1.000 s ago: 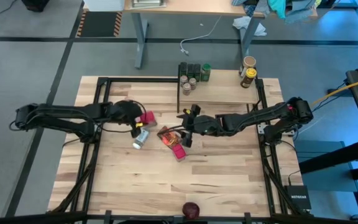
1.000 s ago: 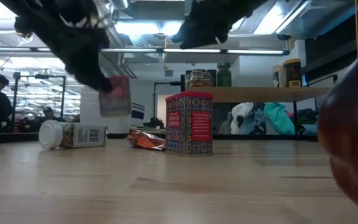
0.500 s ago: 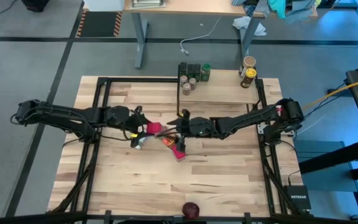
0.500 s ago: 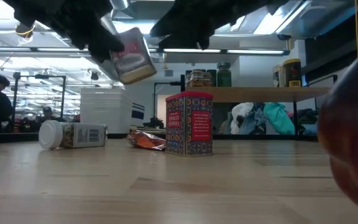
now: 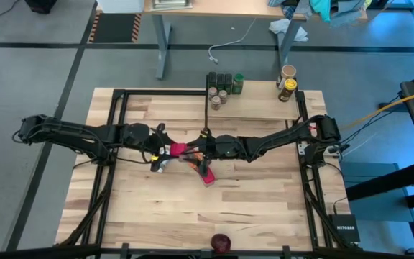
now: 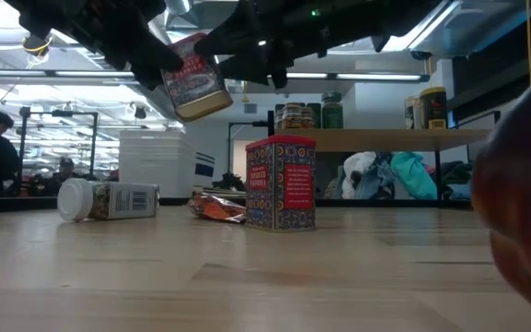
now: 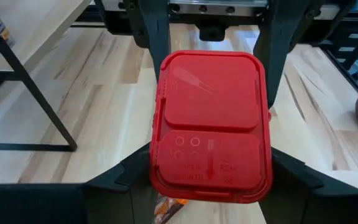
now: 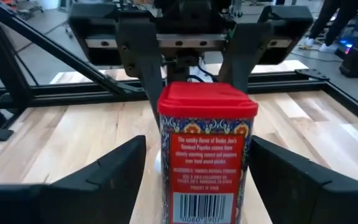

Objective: Shelf spices
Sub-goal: Put the top red seasoning can on the shelf

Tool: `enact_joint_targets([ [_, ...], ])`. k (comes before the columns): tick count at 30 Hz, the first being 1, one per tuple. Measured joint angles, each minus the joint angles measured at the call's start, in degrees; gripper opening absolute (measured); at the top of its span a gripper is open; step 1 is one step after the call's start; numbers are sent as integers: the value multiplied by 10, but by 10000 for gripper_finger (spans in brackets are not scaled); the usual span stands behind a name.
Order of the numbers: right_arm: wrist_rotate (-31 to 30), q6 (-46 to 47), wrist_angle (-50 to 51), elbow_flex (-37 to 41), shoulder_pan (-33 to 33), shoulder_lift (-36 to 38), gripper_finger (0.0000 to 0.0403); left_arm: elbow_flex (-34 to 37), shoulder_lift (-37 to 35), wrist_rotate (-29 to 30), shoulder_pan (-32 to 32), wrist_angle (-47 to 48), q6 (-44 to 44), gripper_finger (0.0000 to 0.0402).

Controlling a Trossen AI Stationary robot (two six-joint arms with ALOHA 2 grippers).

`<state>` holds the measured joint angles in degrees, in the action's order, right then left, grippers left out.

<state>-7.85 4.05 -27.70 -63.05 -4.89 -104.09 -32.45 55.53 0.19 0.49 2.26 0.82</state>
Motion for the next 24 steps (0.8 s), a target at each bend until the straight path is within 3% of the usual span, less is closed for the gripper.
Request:
enact_joint_targets([
  [11, -5, 3, -13, 0, 1, 0, 199, 0, 0, -2, 0, 0, 0, 205],
  [24, -27, -15, -8, 0, 0, 0, 199, 0, 0, -2, -1, -16, 1, 222],
])
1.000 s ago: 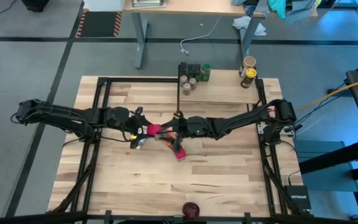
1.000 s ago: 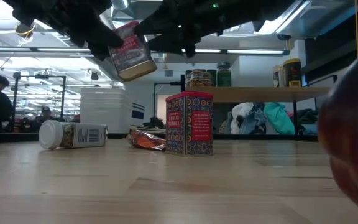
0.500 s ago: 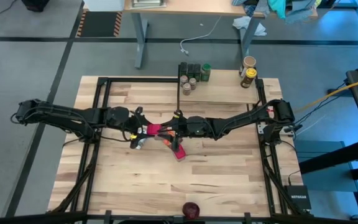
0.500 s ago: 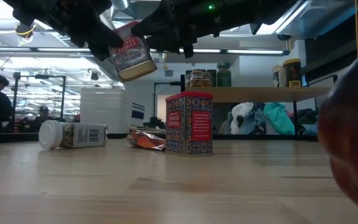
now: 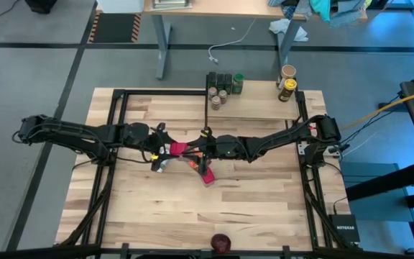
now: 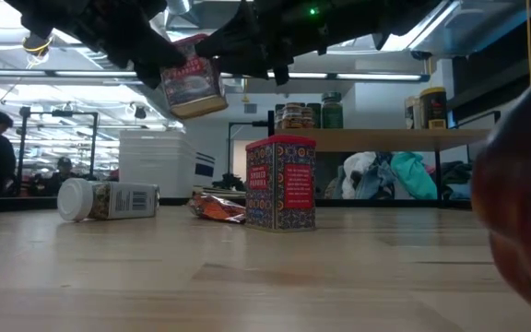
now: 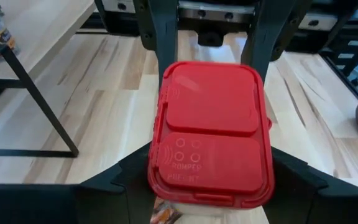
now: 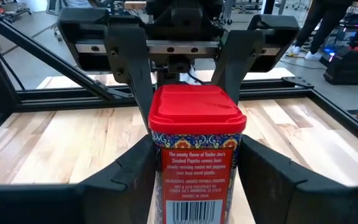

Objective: Shelf spices
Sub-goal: Put the top red seasoning can on the shelf, then put the bottom red seasoning can on the shelf

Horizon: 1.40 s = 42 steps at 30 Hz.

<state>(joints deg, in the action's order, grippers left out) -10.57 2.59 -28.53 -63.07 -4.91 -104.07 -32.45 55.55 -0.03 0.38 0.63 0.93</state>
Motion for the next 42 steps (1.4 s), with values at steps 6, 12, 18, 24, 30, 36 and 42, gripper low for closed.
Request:
enact_joint_targets([
  [6, -3, 0, 8, 0, 0, 0, 199, 0, 0, 4, 0, -2, 2, 225],
  [12, -13, -2, 13, 0, 1, 0, 199, 0, 0, 30, 0, -3, 17, 225],
  [18, -28, -2, 16, 0, 1, 1, 196, 0, 0, 42, 0, -8, 14, 228],
  [24, -46, -16, 38, 1, 0, 11, 191, -1, -1, 22, 0, -2, -19, 266],
  [30, -73, -19, 87, 1, 0, 52, 157, -1, -2, 9, -2, 13, -24, 289],
  [36, -77, -29, 111, 0, 1, 80, 80, -1, -2, 31, -9, 15, -18, 290],
  [42, -72, -29, 122, 0, 1, 81, 31, -1, -2, 31, -9, 17, -14, 290],
])
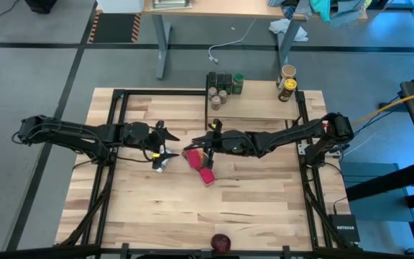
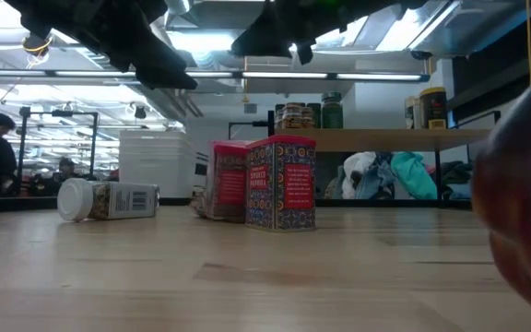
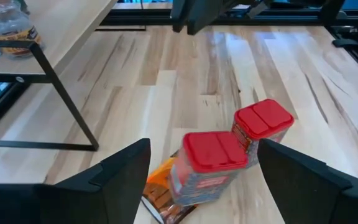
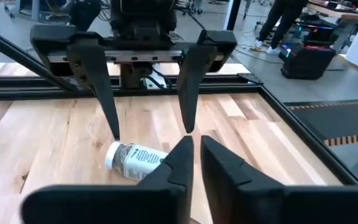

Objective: Shelf spices
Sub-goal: Put the bottom red seasoning can on the shelf

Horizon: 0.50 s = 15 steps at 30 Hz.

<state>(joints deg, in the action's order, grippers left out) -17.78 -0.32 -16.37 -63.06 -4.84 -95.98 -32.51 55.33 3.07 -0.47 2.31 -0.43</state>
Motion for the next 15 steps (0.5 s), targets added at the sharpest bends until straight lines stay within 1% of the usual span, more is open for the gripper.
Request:
enact_joint_targets([
  [4, 1, 0, 38, 0, 0, 0, 19, 0, 0, 1, 0, 0, 2, 290],
  [8, 3, 12, 69, 0, 0, 0, 22, 0, 0, 1, 0, 0, -11, 290],
  [11, 10, 31, 85, 0, 0, 0, 46, 0, 0, 1, 0, 0, -10, 290],
  [13, 31, 37, 105, 0, -1, 0, 73, 0, 0, 1, 0, 0, -2, 290],
  [15, 54, 50, 151, 0, -9, 0, 106, 0, 0, 1, 0, 1, 9, 290],
])
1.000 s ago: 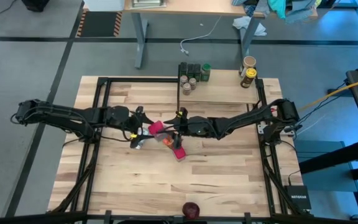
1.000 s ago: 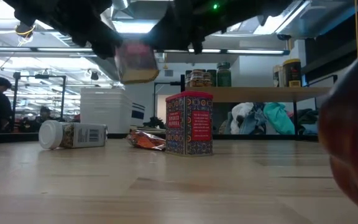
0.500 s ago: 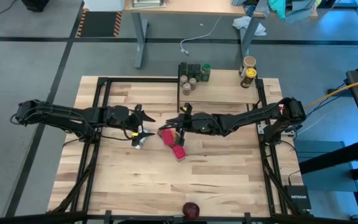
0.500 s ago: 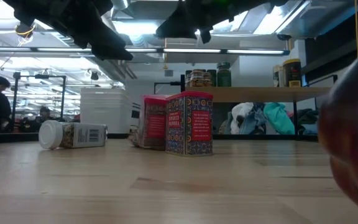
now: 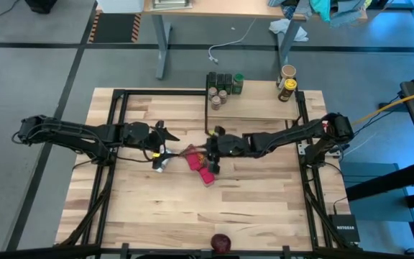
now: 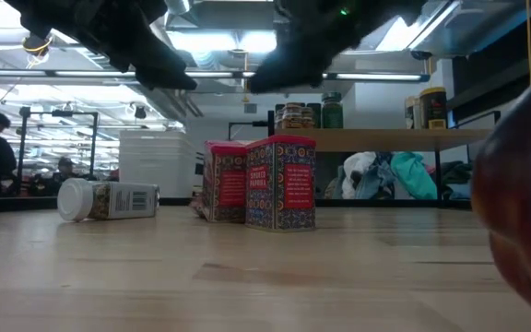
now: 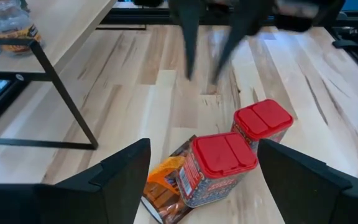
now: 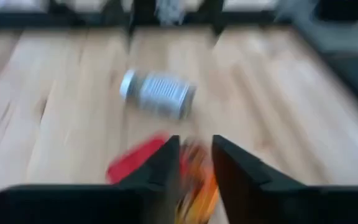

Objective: Shelf spices
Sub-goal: Put the bottom red seasoning can on the shelf

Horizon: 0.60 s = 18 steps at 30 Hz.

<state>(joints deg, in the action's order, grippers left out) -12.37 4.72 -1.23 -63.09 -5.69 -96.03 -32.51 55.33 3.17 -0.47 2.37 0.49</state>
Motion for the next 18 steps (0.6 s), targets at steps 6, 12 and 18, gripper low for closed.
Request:
enact_joint_targets([
  [6, 52, 76, 133, 0, -38, -1, 198, 0, 0, 0, 0, 0, 17, 290],
  [12, 23, 160, 172, 0, -83, -4, 253, 0, 0, 0, 0, 0, 33, 290],
  [18, -71, 270, 203, 1, -149, -23, 272, 0, 0, 0, 0, 0, 38, 290],
])
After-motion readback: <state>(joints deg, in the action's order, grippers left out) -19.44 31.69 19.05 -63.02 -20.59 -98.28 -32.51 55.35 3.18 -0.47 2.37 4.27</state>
